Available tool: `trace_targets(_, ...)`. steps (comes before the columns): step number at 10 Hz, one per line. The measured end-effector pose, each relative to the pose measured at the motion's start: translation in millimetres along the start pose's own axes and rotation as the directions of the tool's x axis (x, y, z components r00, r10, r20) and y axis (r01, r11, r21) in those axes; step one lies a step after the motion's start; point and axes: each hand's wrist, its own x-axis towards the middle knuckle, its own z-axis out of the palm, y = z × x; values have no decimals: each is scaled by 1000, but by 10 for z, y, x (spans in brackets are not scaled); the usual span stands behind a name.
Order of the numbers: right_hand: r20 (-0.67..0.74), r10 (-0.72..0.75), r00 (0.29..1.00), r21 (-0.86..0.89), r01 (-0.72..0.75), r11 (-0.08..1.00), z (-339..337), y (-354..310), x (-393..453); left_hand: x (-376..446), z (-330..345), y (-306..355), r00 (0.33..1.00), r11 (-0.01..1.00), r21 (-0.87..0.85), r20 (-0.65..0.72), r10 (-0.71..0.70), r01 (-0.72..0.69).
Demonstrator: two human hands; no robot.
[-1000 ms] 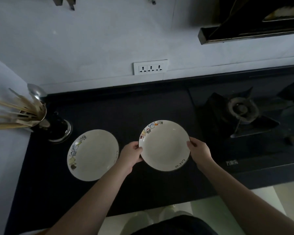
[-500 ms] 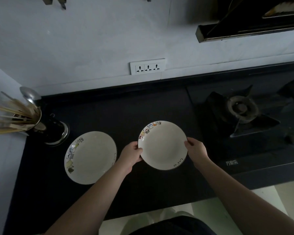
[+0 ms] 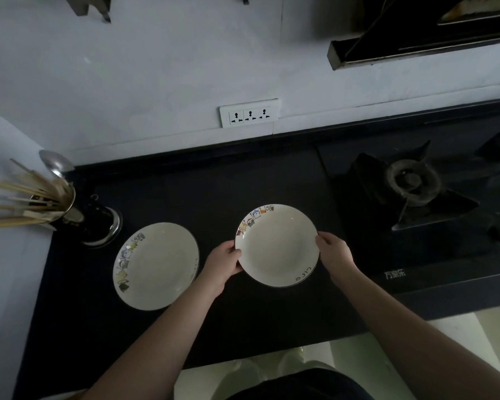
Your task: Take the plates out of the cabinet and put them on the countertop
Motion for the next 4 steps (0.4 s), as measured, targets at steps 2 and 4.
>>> trace_targets(2,48,0,999,-34,2,999,-19,73,67,-136,1,46,994,996,-79,-100,-44,37)
trace_targets(4,-20,-117,993,-164,112,980,-97,53,-28,-456,-233,-40,990,974,207,-88,112,-91)
